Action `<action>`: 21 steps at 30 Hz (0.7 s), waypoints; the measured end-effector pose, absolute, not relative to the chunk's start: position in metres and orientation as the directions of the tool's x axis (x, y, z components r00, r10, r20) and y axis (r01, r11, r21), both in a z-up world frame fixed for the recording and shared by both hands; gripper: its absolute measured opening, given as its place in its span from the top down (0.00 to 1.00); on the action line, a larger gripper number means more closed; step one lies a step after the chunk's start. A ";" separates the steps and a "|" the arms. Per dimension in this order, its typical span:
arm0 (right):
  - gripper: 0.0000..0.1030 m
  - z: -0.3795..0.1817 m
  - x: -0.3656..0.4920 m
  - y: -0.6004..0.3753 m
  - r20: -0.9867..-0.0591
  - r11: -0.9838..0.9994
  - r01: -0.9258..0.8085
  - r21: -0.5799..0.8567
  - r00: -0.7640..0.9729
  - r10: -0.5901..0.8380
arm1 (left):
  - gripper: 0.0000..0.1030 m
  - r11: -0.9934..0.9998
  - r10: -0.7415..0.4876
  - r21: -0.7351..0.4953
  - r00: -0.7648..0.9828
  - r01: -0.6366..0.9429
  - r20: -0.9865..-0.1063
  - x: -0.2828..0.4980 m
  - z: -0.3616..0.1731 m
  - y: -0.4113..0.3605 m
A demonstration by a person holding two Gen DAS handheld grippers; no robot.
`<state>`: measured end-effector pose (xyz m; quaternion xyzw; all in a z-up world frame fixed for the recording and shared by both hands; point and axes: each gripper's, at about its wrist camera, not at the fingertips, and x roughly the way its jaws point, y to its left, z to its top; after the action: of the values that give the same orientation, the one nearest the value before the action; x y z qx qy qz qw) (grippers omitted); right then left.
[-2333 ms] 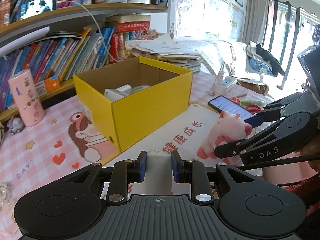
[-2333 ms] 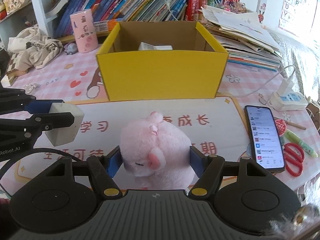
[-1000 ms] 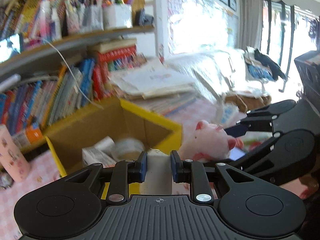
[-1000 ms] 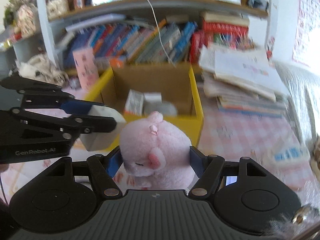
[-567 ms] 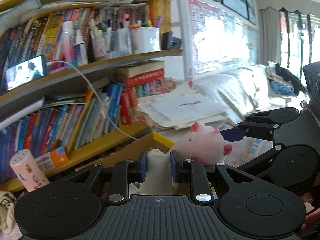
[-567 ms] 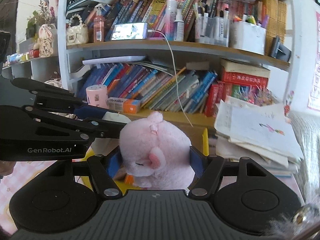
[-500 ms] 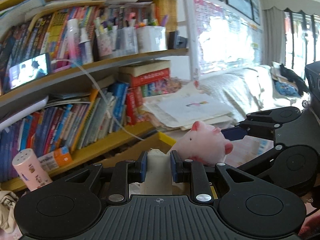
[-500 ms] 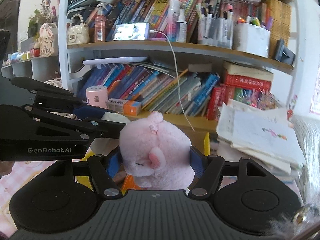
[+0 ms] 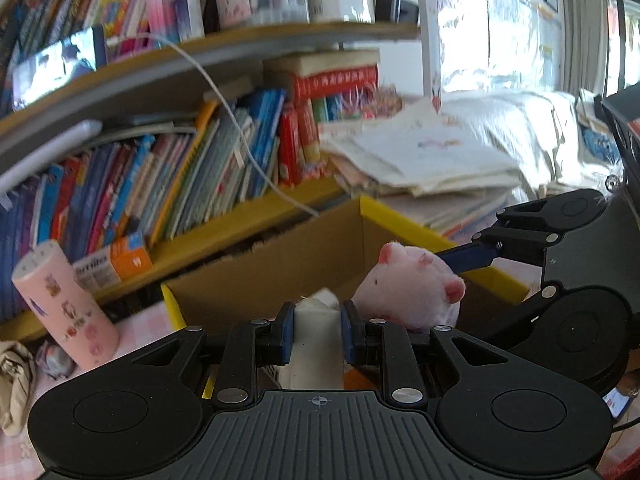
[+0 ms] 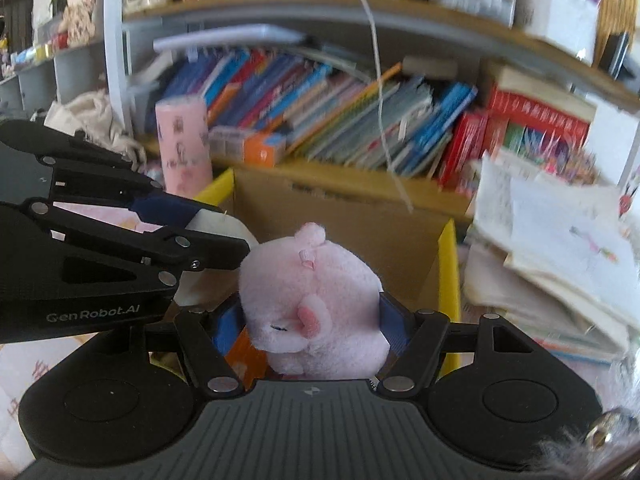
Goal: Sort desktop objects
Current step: 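Lower the pig and soap bar into the yellow box and open both grippers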
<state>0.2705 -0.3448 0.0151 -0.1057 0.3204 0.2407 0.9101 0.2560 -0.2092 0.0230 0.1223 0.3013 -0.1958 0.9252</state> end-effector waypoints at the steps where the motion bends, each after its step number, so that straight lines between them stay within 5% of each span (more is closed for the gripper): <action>1: 0.34 0.012 0.272 -0.345 -0.646 0.860 -0.509 -0.034 0.667 0.370 | 0.78 0.893 -0.285 0.109 0.735 0.438 -0.616 0.257 0.019 -0.210; 14: 0.23 -0.001 0.269 -0.340 -0.683 0.864 -0.502 -0.039 0.645 0.344 | 0.73 0.912 -0.270 0.062 0.709 0.405 -0.652 0.258 0.005 -0.203; 18: 0.18 0.003 0.263 -0.340 -0.672 0.863 -0.503 -0.036 0.652 0.351 | 0.48 0.918 -0.278 0.056 0.738 0.392 -0.615 0.251 0.014 -0.200; 21: 0.18 0.007 0.257 -0.338 -0.658 0.863 -0.503 -0.050 0.666 0.350 | 0.41 0.917 -0.278 0.072 0.759 0.392 -0.589 0.244 0.022 -0.200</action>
<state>0.2575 -0.3384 0.0074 -0.1144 0.3338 0.2354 0.9056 0.2441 -0.1998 0.0219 0.0958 0.2974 -0.1796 0.9328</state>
